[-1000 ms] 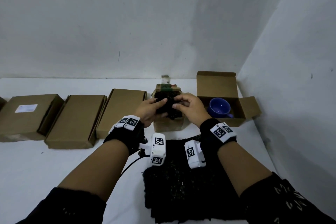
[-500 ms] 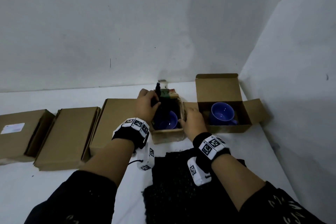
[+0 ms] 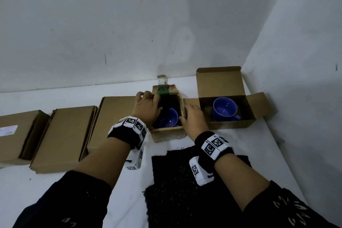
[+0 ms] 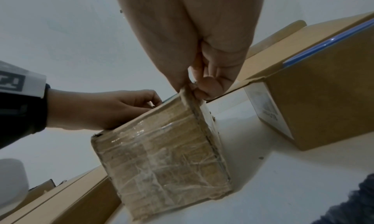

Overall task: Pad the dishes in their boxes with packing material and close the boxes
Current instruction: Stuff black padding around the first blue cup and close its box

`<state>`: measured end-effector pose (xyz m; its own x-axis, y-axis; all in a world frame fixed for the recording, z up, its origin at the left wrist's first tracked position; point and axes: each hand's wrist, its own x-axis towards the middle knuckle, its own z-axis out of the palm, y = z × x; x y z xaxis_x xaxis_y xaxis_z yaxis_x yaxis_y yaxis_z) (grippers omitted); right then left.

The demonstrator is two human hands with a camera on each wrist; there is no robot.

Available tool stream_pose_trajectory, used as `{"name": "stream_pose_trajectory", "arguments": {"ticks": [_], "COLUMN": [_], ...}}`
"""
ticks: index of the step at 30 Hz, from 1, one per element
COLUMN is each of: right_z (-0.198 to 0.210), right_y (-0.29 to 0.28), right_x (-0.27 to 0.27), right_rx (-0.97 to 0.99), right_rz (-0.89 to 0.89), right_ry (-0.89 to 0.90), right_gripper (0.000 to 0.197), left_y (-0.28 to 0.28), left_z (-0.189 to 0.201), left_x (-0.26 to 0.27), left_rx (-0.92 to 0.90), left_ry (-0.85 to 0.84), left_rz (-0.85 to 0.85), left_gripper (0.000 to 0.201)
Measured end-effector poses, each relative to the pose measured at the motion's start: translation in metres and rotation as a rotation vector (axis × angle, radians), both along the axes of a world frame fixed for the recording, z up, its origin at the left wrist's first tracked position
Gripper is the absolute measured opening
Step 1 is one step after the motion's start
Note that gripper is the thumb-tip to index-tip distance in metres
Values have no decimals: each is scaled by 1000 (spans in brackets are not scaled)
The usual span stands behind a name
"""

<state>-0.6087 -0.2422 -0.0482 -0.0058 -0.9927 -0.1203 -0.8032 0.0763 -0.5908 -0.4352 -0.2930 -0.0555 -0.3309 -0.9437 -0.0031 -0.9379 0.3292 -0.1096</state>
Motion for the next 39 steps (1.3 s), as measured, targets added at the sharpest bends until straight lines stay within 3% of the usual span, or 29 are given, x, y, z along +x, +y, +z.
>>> {"name": "stream_pose_trajectory", "arguments": {"ticks": [6,12,20,22,25,30,33,36,39], "right_z": [1,1,6,11,22,31,28,12,-8], "right_y": [2,4,3,6,21,70,114,160,194], "right_x": [0,3,4,-1,-11,-30,-41,-45,-43], "right_rx": [1,-5,33,45,27,43,98,145,237], "right_rz": [1,0,3,23,3,-14,-59,-124,-225], "right_ry": [-17,-3,24,19,-30,-52,-14,111,215], "right_gripper": [34,34,34,28,25,29,27,29,55], "left_y": [6,16,13,17,40,115,154,183,203], "left_z": [3,-1,16,23,32,33,18,-1,-14], "left_x": [-8,-4,-18,-21,-21,-26,-31,-34,-34], "left_rx": [-48,24,200,136,22,62,242,354,381], "left_ry": [-11,-15,-246,-177,133,521,514,367,331], "left_rz": [64,60,41,74,87,-92,-76,-5,52], "left_gripper": [29,35,39,37,36,25,27,48,68]}}
